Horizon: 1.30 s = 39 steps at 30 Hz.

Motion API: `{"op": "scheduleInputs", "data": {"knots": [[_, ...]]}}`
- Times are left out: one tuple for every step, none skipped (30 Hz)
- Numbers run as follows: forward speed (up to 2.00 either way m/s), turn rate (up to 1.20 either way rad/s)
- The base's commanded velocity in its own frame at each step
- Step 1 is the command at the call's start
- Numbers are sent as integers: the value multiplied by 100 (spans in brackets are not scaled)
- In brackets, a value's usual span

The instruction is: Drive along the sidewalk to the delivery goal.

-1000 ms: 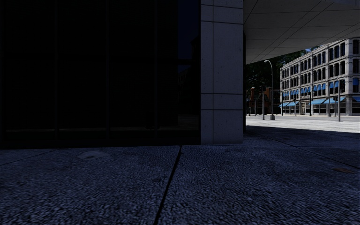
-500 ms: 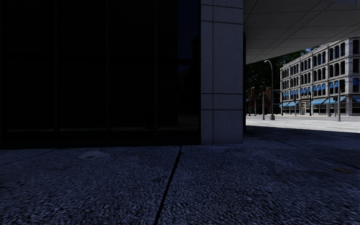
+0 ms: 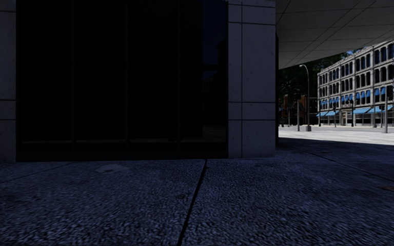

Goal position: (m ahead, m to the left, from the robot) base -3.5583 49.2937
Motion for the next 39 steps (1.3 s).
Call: {"op": "scheduleInputs", "data": {"knots": [[0, 109], [0, 109], [0, 109], [0, 109], [0, 109], [0, 109], [0, 109], [0, 109], [0, 109], [0, 109], [0, 109], [0, 109], [0, 109], [0, 109], [0, 108], [0, 108], [0, 108], [0, 108], [0, 108], [0, 108], [0, 108], [0, 108], [0, 108], [0, 108], [0, 108], [0, 108], [0, 108], [0, 108], [0, 108], [0, 108], [0, 108], [0, 108], [0, 108], [0, 108], [0, 108], [0, 108], [0, 108], [0, 108], [0, 108]]}}
